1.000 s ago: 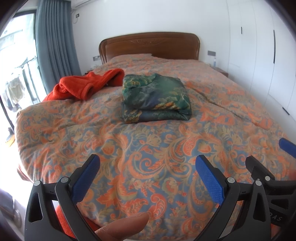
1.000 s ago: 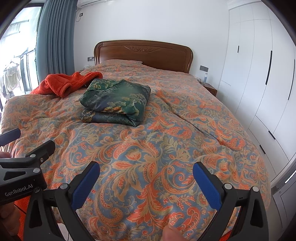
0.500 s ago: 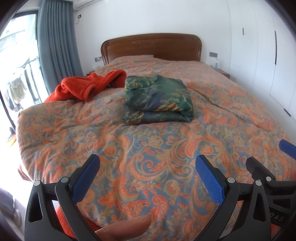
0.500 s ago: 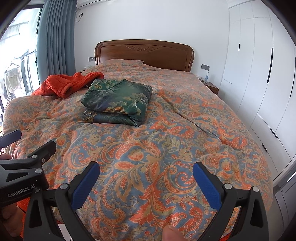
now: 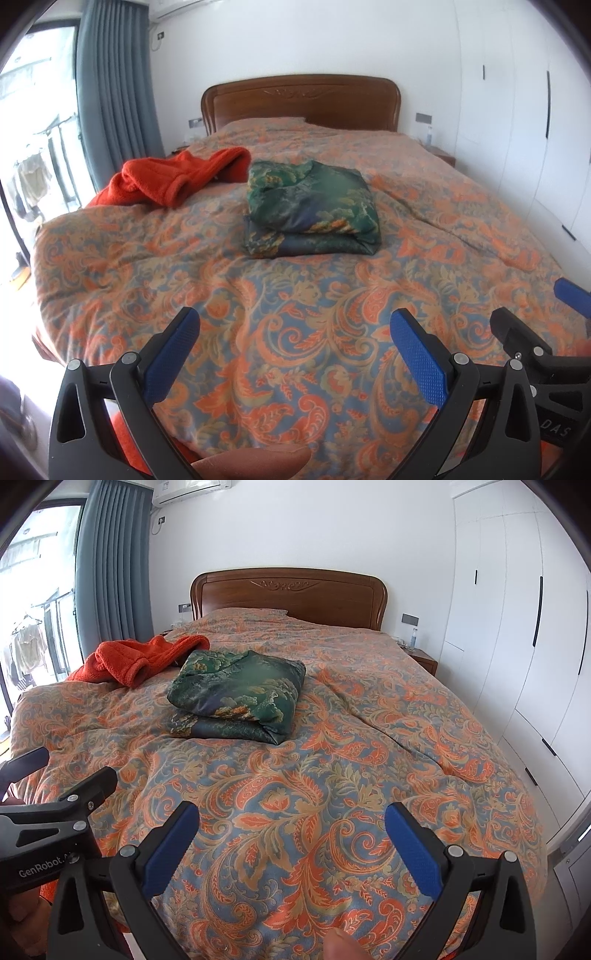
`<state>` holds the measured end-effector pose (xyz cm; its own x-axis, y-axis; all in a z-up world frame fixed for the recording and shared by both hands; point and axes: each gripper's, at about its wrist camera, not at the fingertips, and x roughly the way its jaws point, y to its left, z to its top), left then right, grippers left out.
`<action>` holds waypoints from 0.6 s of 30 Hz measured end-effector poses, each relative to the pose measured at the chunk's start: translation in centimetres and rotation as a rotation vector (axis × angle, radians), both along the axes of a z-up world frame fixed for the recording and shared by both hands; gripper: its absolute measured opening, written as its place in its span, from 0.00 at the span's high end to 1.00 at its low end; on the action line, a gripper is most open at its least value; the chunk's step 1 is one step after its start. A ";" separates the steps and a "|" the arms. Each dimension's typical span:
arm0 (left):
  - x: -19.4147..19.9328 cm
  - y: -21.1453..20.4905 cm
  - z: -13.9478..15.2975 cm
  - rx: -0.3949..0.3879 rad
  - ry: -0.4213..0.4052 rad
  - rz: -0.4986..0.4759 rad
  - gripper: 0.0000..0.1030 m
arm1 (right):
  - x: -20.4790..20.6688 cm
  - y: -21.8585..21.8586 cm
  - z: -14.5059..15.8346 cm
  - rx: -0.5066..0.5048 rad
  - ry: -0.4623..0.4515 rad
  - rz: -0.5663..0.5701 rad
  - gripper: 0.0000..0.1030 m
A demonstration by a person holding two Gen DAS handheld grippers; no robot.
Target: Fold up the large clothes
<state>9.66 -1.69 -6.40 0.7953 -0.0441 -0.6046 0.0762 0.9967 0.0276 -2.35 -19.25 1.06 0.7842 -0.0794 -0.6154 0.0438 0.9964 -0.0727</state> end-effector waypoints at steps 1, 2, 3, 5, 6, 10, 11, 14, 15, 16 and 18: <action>0.0 0.0 0.1 0.001 -0.002 0.001 0.00 | -0.1 0.0 0.2 0.001 -0.006 -0.001 0.01; 0.0 0.0 0.1 0.002 -0.004 0.003 0.00 | -0.1 -0.1 0.3 0.001 -0.010 -0.001 0.01; -0.1 0.0 0.2 0.003 -0.006 0.005 0.00 | -0.1 -0.1 0.5 0.000 -0.015 -0.002 0.01; 0.0 0.1 0.1 0.005 -0.007 0.009 0.00 | -0.2 -0.1 0.7 -0.006 -0.023 -0.005 0.01; 0.0 0.1 0.0 0.006 -0.006 0.009 0.00 | -0.2 -0.1 0.8 -0.007 -0.026 -0.005 0.01; 0.0 0.2 -0.1 0.003 -0.001 0.016 0.00 | -0.2 -0.1 0.8 -0.009 -0.028 -0.006 0.01; 0.0 0.2 -0.2 0.003 0.000 0.017 0.00 | -0.2 -0.1 0.8 -0.009 -0.028 -0.006 0.01; 0.0 0.2 -0.2 0.003 0.000 0.017 0.00 | -0.3 -0.2 0.7 -0.012 -0.024 -0.007 0.01; 0.0 0.2 -0.2 0.002 0.000 0.017 0.00 | -0.2 -0.2 0.7 -0.012 -0.022 -0.008 0.01; 0.0 0.2 -0.1 0.003 0.001 0.016 0.00 | -0.3 -0.3 0.6 -0.013 -0.020 -0.008 0.01; 0.0 0.2 -0.2 0.006 0.002 0.016 0.00 | -0.2 -0.4 0.5 -0.015 -0.018 -0.009 0.01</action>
